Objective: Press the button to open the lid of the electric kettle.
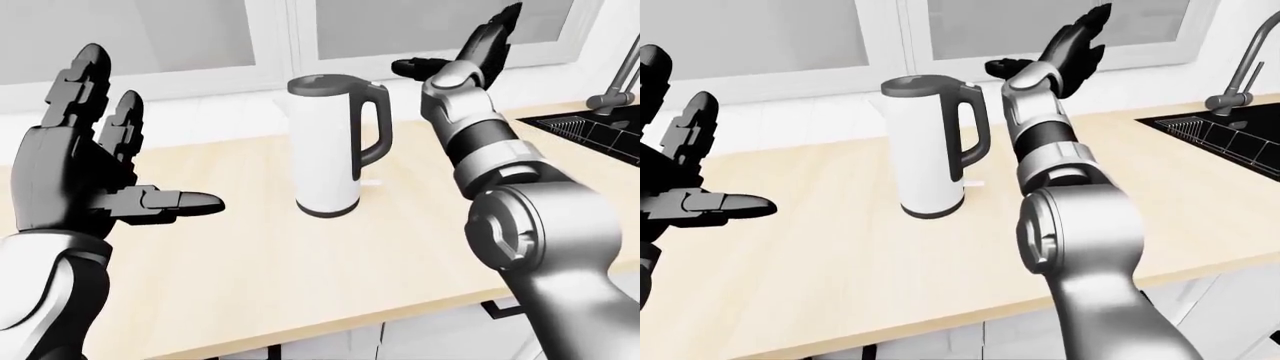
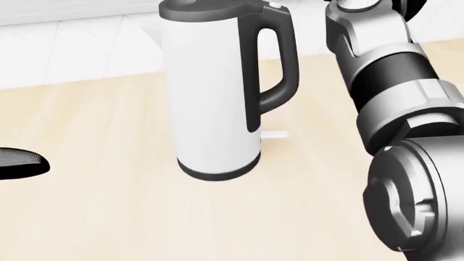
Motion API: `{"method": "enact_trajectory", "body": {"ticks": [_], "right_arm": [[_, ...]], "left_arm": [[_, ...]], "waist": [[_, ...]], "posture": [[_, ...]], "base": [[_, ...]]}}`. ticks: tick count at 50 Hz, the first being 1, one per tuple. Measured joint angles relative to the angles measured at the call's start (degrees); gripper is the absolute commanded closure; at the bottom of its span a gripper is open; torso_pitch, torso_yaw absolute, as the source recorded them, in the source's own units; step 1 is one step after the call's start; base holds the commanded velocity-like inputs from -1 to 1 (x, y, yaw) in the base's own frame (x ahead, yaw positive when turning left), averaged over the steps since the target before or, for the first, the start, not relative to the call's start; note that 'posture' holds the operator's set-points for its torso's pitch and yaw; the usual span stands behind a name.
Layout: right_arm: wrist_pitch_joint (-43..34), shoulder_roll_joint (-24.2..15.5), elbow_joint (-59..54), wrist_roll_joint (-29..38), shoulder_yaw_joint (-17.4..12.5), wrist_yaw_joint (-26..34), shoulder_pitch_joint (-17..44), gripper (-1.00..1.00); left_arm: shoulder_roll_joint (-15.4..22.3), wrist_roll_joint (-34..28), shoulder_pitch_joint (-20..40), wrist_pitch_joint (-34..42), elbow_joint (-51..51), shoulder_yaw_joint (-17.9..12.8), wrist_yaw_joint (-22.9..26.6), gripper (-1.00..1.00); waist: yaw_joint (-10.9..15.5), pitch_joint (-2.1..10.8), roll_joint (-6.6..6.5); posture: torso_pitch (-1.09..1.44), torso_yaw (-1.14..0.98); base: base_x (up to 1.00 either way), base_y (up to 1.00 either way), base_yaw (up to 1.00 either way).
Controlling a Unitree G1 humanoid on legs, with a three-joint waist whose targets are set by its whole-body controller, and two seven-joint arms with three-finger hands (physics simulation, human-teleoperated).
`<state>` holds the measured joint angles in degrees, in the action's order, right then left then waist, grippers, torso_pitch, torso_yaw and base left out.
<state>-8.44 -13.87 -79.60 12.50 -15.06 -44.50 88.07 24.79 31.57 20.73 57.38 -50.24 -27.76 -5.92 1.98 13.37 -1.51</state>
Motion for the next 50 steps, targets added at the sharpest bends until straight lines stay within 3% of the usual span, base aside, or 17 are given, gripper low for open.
{"method": "enact_trajectory", "body": {"ticks": [50], "right_arm": [[1.1,4.0,0.0,-4.9,-0.5,-4.8,-0.8,-1.00]], "left_arm": [[-0.1,0.4,-0.5,-0.2,-0.3,-0.4,0.1,-1.00]], "waist": [[0.1,0.06,-0.11]], "posture": [[-0.34,0.00]], "base": [[0.00,0.00,0.00]]}}
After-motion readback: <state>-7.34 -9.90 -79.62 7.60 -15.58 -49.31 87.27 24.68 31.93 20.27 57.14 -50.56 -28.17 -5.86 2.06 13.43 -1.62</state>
